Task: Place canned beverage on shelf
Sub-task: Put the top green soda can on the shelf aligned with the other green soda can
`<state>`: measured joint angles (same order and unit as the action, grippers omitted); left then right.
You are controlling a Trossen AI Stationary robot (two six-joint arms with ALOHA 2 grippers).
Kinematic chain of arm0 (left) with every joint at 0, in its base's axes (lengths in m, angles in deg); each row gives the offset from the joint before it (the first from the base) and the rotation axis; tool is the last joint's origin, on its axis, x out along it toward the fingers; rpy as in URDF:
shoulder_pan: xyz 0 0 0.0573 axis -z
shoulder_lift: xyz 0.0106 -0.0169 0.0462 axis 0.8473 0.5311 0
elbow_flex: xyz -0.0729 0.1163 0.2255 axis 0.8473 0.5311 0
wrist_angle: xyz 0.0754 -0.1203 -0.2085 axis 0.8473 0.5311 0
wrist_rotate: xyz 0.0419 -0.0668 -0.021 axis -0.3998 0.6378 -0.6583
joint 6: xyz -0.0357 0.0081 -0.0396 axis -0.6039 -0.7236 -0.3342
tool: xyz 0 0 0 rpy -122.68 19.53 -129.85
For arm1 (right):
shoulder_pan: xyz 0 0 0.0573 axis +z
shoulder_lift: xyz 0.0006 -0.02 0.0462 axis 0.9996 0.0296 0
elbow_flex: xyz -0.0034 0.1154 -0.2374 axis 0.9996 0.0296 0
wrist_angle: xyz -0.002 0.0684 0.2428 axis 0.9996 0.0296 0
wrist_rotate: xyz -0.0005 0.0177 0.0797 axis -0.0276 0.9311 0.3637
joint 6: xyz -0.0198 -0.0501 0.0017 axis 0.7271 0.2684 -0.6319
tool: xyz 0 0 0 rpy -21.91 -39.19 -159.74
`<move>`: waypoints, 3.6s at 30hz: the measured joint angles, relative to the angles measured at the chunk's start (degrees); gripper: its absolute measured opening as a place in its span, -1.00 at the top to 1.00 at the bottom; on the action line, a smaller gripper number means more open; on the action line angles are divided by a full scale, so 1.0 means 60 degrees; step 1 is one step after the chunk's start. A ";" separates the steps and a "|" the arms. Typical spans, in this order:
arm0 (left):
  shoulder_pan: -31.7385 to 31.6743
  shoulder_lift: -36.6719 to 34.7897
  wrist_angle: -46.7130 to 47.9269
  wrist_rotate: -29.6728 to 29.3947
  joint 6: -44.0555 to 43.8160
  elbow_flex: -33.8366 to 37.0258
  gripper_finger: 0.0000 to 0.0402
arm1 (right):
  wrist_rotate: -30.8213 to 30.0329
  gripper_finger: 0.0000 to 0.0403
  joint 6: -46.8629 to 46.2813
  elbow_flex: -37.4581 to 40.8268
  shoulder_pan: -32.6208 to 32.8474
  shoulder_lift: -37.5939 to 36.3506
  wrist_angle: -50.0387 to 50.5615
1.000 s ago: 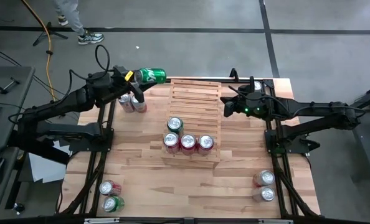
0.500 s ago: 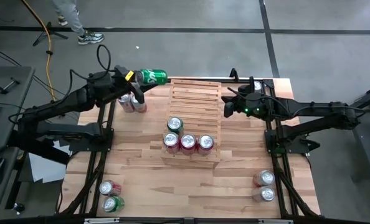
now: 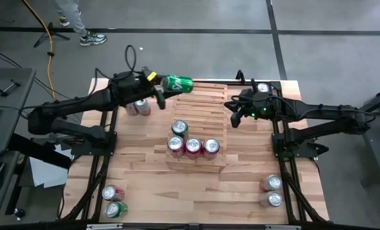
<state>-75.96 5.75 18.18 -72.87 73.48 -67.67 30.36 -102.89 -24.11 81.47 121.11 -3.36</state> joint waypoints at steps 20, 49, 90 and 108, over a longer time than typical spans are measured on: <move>0.0630 0.3109 0.3622 0.0512 0.2023 -0.4713 -0.03 | 0.1647 -0.88 0.3622 -0.3818 -0.1049 0.1775 0.0854; 0.0408 0.3481 0.3911 0.1291 0.2183 -0.4709 -0.12 | 0.1845 -0.66 0.4495 -0.5661 -0.1045 0.4835 0.1854; 0.0244 0.2289 -0.1762 0.0523 -0.2787 -0.1660 -0.29 | -0.3680 -0.45 0.2280 -0.2205 0.0154 0.3155 -0.3158; 0.0787 0.2289 -0.2562 -0.0821 -0.1039 -0.1667 -0.29 | -0.3795 -0.45 0.2619 -0.4455 0.0452 0.5147 -0.3250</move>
<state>-71.24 19.49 2.81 -77.80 67.25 -77.67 7.59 -87.17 -50.84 84.18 151.99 -22.86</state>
